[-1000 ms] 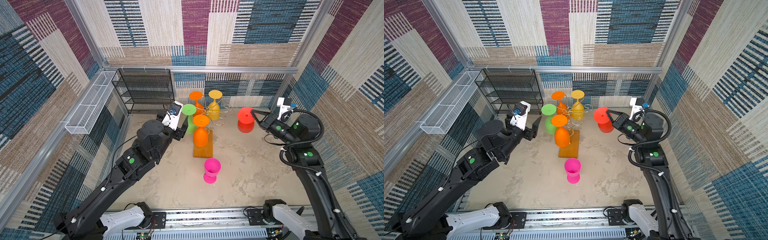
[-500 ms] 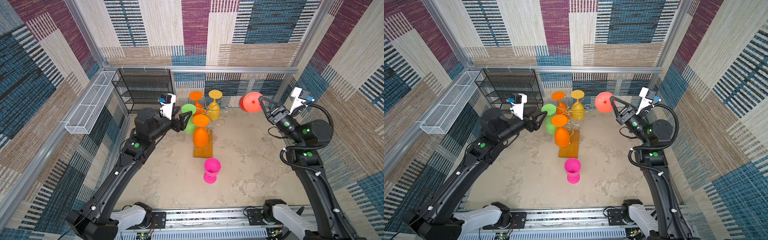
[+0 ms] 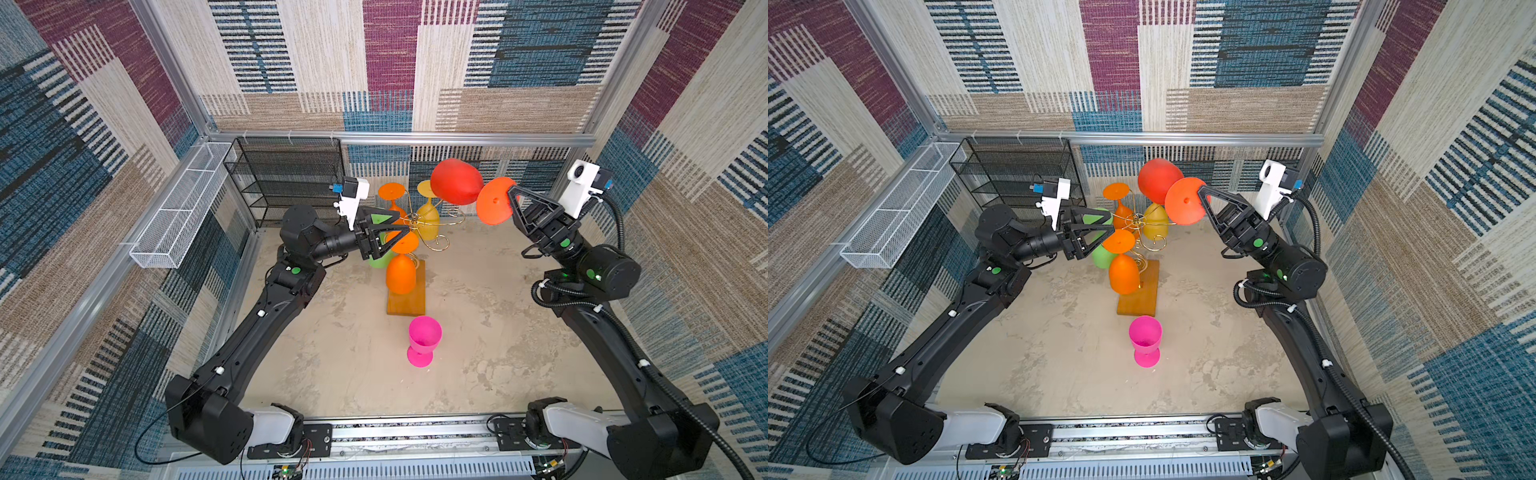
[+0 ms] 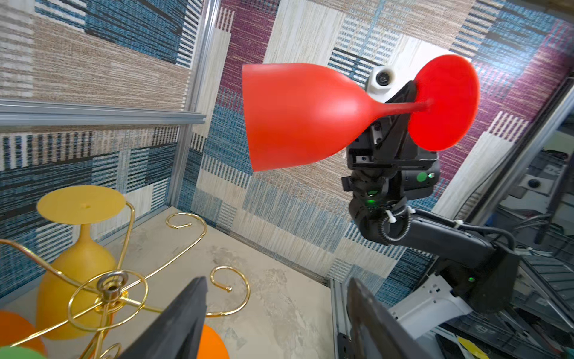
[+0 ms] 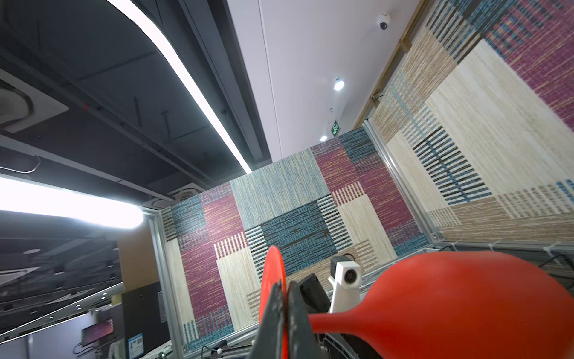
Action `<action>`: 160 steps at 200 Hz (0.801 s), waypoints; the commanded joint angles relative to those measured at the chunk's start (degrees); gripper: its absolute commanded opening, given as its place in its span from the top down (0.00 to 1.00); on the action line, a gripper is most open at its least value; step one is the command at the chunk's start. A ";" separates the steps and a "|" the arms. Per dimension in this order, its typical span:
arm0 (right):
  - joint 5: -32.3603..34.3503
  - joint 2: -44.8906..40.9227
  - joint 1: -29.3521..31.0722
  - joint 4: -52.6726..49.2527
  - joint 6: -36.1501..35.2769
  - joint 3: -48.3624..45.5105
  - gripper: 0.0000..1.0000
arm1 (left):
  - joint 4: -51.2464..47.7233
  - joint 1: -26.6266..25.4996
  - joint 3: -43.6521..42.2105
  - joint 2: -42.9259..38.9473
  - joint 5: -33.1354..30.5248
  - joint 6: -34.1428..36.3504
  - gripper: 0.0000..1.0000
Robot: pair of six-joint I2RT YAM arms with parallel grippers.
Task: Take the wine glass off the wine glass rack
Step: 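Lift the red glass off the rack with the right gripper while the left gripper approaches, then close the left gripper on the red glass bowl beside the right gripper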
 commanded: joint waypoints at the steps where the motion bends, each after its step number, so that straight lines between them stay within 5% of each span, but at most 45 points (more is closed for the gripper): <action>1: 1.91 4.01 0.90 18.69 13.99 -0.90 1.00 | 13.09 0.07 -0.49 1.05 4.60 -7.80 0.27; 73: 5.23 9.45 3.15 30.50 25.25 -3.46 1.00 | 20.07 0.11 -1.70 2.92 4.80 -9.90 0.28; 160: 6.57 8.84 4.68 29.55 23.23 -6.61 1.00 | 20.81 0.07 -2.36 3.17 5.04 -10.78 0.29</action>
